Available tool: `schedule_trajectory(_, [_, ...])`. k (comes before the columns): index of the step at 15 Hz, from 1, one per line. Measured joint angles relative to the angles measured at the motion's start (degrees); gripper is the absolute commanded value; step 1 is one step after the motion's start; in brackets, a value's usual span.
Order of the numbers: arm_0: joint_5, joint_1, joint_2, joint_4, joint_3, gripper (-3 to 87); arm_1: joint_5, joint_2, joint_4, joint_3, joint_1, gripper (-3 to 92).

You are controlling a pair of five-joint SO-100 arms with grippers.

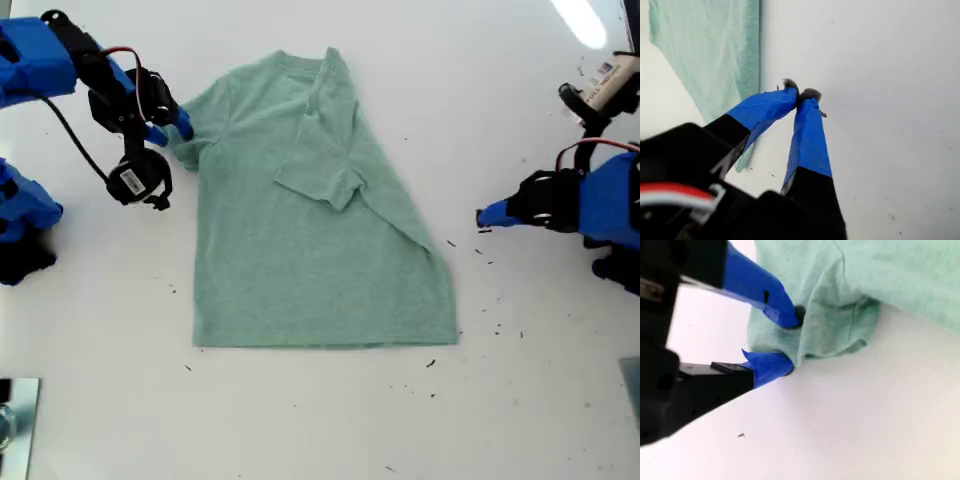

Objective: Fold t shirt

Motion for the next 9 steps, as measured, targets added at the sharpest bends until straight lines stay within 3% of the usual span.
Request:
schedule_trajectory(6, [0.8, 3.2, 6.3, 7.4, -13.3, 1.9, -0.2, 0.0, 0.0, 0.0, 0.0, 2.7])
schedule_trajectory(9, [1.2, 6.2, 8.2, 18.2, -29.1, -0.3, -0.2, 0.0, 0.0, 0.0, -0.1, 2.7])
